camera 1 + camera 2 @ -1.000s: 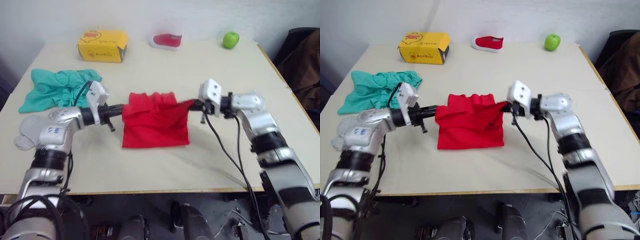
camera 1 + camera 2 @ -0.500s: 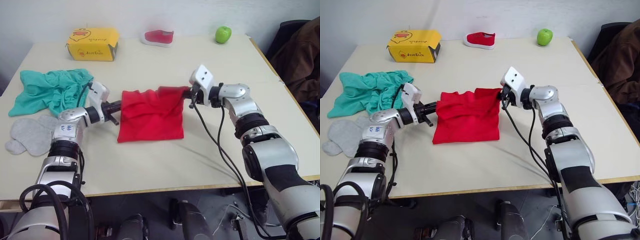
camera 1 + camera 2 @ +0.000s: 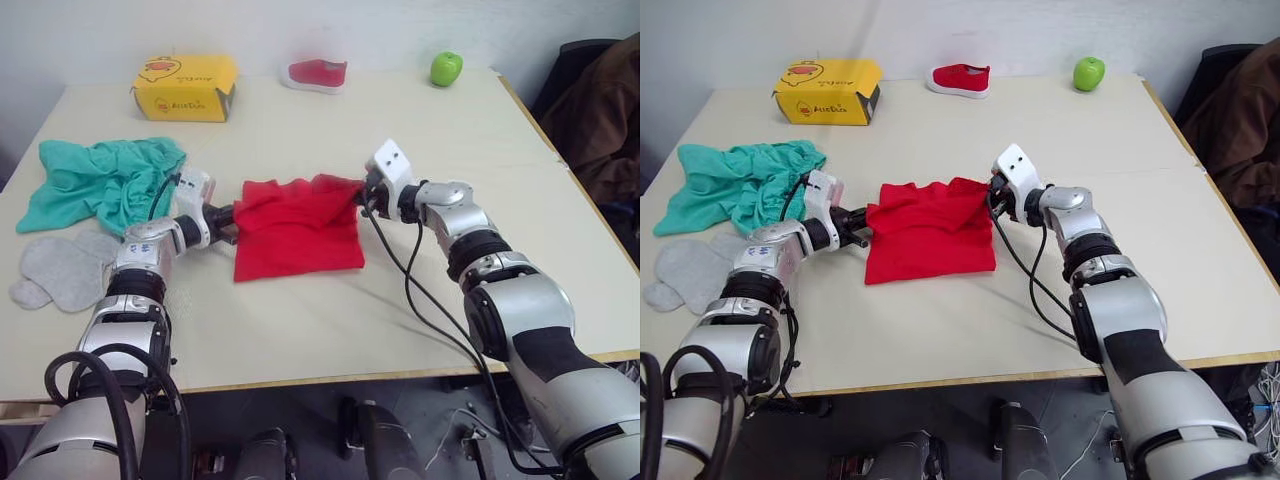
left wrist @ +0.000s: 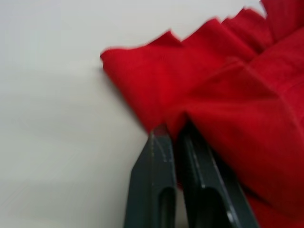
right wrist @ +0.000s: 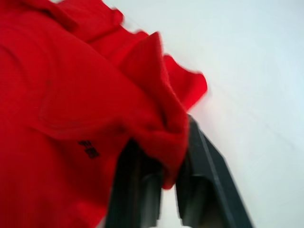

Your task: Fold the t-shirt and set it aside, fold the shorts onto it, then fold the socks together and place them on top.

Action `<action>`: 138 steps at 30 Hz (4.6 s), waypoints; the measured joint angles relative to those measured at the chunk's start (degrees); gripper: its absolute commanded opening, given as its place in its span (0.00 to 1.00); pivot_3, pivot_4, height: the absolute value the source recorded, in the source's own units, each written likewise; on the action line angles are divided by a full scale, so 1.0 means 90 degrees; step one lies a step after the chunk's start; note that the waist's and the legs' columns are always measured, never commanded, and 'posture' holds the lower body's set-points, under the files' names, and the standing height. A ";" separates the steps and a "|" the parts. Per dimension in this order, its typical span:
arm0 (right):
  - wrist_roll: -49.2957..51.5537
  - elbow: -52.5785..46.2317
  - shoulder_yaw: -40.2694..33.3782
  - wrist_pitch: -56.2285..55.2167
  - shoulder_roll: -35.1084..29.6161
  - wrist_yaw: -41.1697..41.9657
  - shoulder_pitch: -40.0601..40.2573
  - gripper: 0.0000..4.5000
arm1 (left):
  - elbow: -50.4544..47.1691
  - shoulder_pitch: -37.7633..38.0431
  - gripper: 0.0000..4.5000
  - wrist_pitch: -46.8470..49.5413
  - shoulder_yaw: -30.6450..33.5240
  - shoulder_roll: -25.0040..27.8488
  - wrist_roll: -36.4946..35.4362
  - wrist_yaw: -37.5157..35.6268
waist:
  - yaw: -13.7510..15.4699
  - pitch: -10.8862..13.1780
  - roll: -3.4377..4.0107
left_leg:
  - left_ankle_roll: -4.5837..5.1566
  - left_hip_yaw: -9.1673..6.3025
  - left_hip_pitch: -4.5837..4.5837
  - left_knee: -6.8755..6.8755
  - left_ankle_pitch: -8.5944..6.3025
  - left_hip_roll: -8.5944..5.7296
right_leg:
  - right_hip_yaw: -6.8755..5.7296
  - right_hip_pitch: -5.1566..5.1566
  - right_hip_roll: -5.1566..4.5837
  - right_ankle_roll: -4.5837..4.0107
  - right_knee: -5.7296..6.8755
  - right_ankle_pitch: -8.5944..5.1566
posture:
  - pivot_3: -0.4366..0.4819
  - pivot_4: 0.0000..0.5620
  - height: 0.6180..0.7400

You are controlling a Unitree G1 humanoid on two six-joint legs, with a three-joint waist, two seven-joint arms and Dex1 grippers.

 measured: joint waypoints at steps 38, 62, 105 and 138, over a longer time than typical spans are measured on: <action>-0.1354 -0.5738 0.1794 -0.2333 -0.1592 0.0563 0.3843 0.49 | -0.5357 0.3089 0.51 -0.1359 -0.1386 0.1051 0.1142 -0.1122 | 0.0140 -0.0008 -0.0001 | -0.0008 0.0021 0.0046 -0.0009 0.0005 -0.0002 | 0.0023 0.0023 0.0004 -0.0005 -0.0001 0.0002 | 0.48 0.27 1.00; 0.0662 -1.0492 0.1180 -0.0469 -0.3658 0.1954 0.7622 0.00 | -0.8248 0.5431 0.01 -0.0851 -0.1242 0.2082 -0.0286 -0.2863 | 0.0288 -0.0006 -0.0002 | -0.0002 0.0008 0.0160 -0.0059 -0.0015 0.0006 | 0.0023 0.0152 0.0006 -0.0012 -0.0075 -0.0002 | 0.48 0.27 1.00; 0.1837 -1.0470 0.1512 0.2264 -0.2914 0.1025 0.7269 0.00 | -0.6037 0.2906 0.01 0.0781 -0.1586 0.1833 -0.0738 -0.3757 | 0.0329 -0.0023 -0.0031 | -0.0008 0.0026 0.0135 -0.0042 -0.0022 0.0018 | 0.0033 0.0121 0.0040 -0.0004 -0.0050 -0.0006 | 0.48 0.27 1.00; 0.2592 -1.0541 0.0903 0.3238 -0.2790 0.1096 0.6927 0.00 | -0.5574 0.1969 0.01 0.2288 -0.0932 0.0969 -0.1228 -0.3517 | 0.0281 -0.0035 -0.0053 | -0.0008 0.0017 0.0129 -0.0023 -0.0019 0.0017 | 0.0031 0.0115 0.0030 -0.0003 -0.0035 -0.0005 | 0.48 0.27 1.00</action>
